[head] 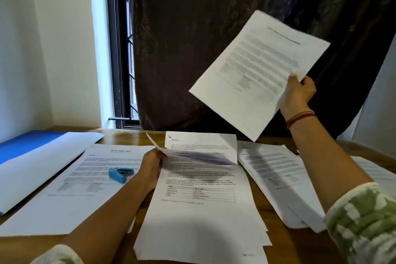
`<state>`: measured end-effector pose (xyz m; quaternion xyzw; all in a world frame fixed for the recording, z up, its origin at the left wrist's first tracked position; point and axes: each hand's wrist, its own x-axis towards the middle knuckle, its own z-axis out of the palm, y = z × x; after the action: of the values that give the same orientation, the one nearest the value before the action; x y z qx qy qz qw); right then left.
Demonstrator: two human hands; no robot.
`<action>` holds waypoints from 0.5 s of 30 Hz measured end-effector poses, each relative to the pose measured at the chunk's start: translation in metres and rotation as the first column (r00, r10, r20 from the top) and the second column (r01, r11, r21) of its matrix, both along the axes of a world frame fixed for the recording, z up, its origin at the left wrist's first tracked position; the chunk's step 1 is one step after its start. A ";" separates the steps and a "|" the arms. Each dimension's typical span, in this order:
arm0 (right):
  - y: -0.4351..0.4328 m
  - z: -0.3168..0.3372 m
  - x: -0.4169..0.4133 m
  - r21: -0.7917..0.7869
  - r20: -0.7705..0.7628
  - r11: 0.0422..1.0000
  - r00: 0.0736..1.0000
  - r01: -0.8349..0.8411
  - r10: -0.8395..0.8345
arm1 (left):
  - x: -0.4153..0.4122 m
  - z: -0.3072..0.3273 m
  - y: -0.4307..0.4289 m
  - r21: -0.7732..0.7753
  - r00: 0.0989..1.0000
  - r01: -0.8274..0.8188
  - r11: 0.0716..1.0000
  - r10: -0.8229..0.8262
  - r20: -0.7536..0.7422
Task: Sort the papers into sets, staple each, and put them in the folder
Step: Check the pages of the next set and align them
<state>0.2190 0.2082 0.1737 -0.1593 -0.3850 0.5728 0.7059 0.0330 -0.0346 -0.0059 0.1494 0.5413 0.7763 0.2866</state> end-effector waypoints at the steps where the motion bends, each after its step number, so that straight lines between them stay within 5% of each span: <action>1: -0.001 -0.007 0.000 0.010 0.043 0.999 0.998 -0.039 0.039 | 0.001 0.000 0.001 0.013 1.000 -0.012 1.000 0.012 0.000; 15: 0.004 -0.080 -0.015 0.061 0.659 0.939 0.720 -0.339 0.217 | -0.003 0.004 -0.003 0.050 0.996 0.024 0.998 -0.028 0.080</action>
<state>0.2040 0.2118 0.0933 -0.2224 -0.6718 0.5465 0.4478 0.0297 -0.0377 -0.0023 0.1321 0.5079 0.7909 0.3146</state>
